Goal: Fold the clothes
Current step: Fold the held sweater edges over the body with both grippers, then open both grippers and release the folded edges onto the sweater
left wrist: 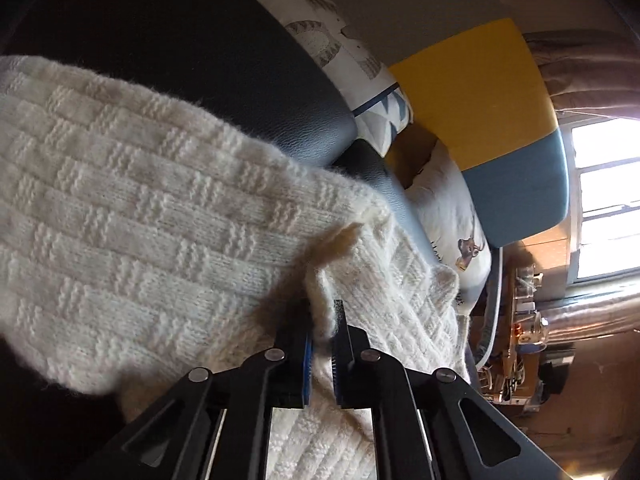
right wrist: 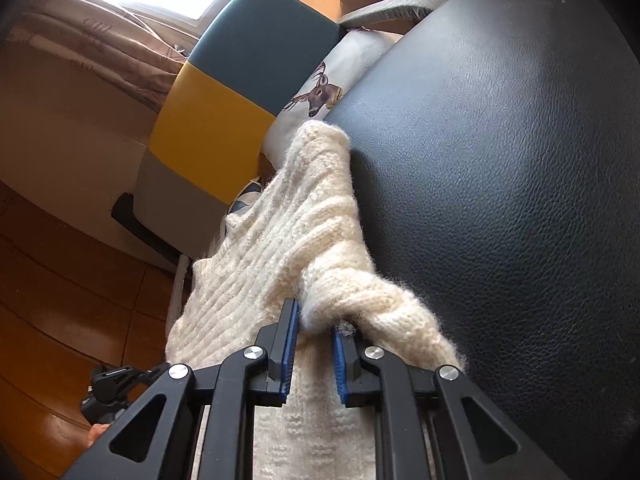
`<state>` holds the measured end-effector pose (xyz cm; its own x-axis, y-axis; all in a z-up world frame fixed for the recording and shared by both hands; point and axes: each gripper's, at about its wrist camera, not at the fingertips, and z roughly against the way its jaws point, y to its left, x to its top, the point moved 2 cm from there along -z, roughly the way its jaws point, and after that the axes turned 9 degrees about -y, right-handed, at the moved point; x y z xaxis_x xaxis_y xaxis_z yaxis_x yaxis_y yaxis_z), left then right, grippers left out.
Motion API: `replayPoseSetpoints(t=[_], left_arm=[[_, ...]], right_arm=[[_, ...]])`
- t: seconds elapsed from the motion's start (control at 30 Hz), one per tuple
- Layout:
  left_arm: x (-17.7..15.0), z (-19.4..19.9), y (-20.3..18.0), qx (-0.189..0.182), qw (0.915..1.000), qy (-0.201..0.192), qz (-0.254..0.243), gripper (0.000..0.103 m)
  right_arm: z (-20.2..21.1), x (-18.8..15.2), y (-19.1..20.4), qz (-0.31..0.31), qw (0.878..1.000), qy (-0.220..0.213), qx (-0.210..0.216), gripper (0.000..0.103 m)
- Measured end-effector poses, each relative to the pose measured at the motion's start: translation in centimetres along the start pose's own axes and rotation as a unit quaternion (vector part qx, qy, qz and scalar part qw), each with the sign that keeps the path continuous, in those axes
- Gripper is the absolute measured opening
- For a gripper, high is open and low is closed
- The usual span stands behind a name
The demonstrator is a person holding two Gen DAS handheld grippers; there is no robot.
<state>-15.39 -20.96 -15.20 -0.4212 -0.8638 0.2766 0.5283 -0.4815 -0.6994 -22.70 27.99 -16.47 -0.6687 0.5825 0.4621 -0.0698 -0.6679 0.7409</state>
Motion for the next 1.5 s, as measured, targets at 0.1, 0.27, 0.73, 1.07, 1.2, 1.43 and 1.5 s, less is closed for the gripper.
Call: replayPoseSetpoints(t=[0.1,0.27,0.73,1.07,1.2,1.43,1.5], left_arm=[[-0.6,3.6,-1.7,-0.053,0.9978,-0.02,-0.033,0.007],[-1.4,1.4,1.3,0.004,0.9979,0.021,-0.061,0.007],[-1.2,1.5,2.0,0.026,0.9951,0.015,-0.094,0.012],[-0.5,5.8,-5.3,-0.035,0.9811,-0.041,-0.186,0.034],[-5.5,1.6,-14.7,-0.108,0.9445,0.038,-0.308,0.054],[-15.7,-9.3,-27.0,-0.161,0.8774,0.191,-0.41,0.064],[-17.1,-12.2,-29.1,-0.156,0.8706,0.208,-0.418,0.064]], right_arm=[[1.5,0.8,-0.3,0.007,1.0,-0.025,-0.004,0.014],[1.7,0.9,-2.2,-0.033,0.999,-0.019,-0.002,0.014],[1.3,1.4,-3.2,-0.117,0.993,-0.024,-0.02,0.004],[4.2,2.1,-0.2,0.04,0.999,-0.004,-0.033,0.028],[3.8,2.9,0.6,0.099,0.995,-0.007,-0.017,0.03],[0.3,2.8,-1.2,0.096,0.994,0.043,-0.01,0.032],[0.3,2.5,-1.4,0.1,0.994,0.039,-0.002,0.032]])
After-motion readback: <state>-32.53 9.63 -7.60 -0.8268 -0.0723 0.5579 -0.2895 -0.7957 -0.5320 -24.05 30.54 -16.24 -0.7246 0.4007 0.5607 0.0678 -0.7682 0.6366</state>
